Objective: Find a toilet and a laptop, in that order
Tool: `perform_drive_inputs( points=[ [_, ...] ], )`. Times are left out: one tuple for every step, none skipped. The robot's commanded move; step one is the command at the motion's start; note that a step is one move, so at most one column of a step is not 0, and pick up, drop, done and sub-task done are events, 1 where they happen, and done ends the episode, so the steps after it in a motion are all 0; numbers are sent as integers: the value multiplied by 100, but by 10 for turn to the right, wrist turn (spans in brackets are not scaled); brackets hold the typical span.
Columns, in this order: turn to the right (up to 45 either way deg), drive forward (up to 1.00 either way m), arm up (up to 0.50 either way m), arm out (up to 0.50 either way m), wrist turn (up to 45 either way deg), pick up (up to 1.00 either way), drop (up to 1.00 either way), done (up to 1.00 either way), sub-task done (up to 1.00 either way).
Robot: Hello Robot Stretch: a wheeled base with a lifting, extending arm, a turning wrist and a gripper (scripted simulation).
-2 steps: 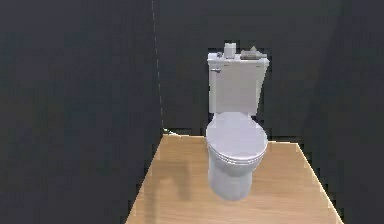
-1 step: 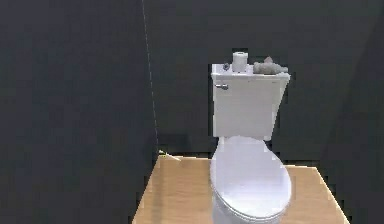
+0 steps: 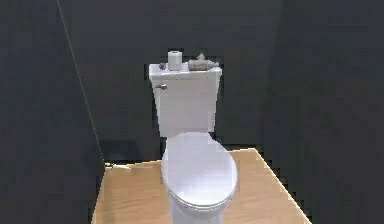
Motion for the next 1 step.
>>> perform_drive_inputs(
  points=[
    [0,0,0,0,0,0,0,0,100]
  ],
)
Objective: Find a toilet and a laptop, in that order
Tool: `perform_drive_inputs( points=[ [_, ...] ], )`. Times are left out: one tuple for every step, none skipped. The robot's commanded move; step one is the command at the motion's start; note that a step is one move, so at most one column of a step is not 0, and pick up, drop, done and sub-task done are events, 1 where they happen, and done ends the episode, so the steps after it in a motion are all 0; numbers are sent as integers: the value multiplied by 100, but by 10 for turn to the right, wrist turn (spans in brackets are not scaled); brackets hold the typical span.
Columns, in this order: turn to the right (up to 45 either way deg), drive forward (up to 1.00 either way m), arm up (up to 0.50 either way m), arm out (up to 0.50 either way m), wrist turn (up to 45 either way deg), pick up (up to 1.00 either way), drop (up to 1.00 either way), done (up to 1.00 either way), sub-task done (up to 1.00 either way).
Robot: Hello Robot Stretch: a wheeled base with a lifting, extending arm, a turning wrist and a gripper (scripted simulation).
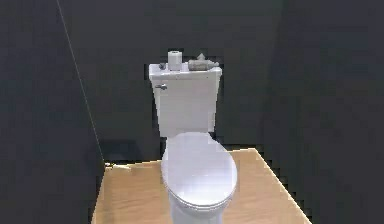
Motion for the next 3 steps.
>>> perform_drive_inputs(
  points=[
    [450,0,0,0,0,0,0,0,0],
    [450,0,0,0,0,0,0,0,0],
    [450,0,0,0,0,0,0,0,0]
  ],
)
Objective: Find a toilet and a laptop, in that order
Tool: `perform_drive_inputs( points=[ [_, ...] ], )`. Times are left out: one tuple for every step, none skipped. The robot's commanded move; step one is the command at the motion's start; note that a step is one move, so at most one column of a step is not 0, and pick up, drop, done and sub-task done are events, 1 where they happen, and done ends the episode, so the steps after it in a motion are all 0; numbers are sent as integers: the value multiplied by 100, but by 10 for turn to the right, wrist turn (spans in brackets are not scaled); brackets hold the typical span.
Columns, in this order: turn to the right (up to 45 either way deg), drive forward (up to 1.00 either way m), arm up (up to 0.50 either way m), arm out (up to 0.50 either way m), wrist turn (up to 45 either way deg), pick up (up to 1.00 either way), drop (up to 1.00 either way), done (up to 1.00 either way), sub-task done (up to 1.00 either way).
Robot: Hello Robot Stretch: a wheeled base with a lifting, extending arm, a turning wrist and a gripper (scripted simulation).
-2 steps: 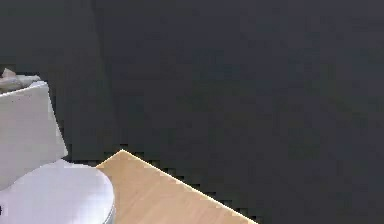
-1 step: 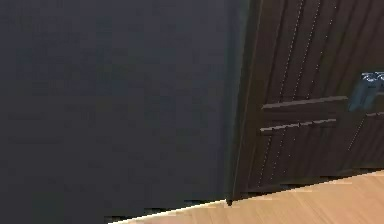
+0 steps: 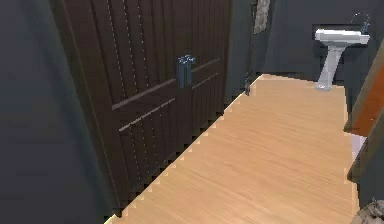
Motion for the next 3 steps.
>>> perform_drive_inputs(
  points=[
    [240,0,0,0,0,0,0,0,0],
    [0,100,0,0,0,0,0,0,0],
    [60,0,0,0,0,0,0,0,0]
  ],
)
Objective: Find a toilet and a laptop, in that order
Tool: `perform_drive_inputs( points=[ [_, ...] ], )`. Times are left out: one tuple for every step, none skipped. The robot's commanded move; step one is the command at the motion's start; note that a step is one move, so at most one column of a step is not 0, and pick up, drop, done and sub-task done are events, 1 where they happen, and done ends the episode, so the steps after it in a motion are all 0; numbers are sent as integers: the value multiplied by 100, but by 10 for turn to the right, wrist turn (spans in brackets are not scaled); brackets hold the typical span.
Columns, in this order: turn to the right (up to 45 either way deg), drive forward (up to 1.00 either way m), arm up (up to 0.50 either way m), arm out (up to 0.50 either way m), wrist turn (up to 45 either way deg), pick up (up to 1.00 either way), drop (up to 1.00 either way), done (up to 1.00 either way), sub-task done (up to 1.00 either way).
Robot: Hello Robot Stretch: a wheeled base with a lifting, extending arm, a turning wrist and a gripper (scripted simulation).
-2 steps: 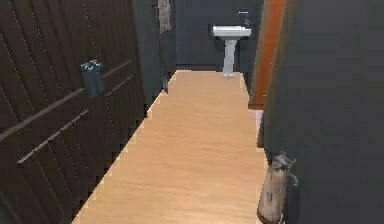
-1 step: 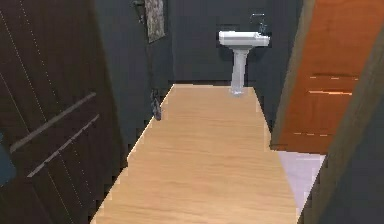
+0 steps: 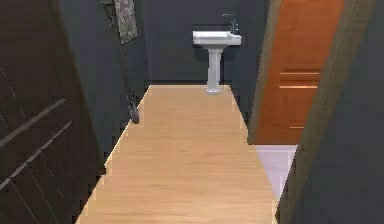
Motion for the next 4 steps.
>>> perform_drive_inputs(
  points=[
    [0,50,0,0,0,0,0,0,0],
    [210,0,0,0,0,0,0,0,0],
    [0,80,0,0,0,0,0,0,0],
    [-450,0,0,0,0,0,0,0,0]
  ],
)
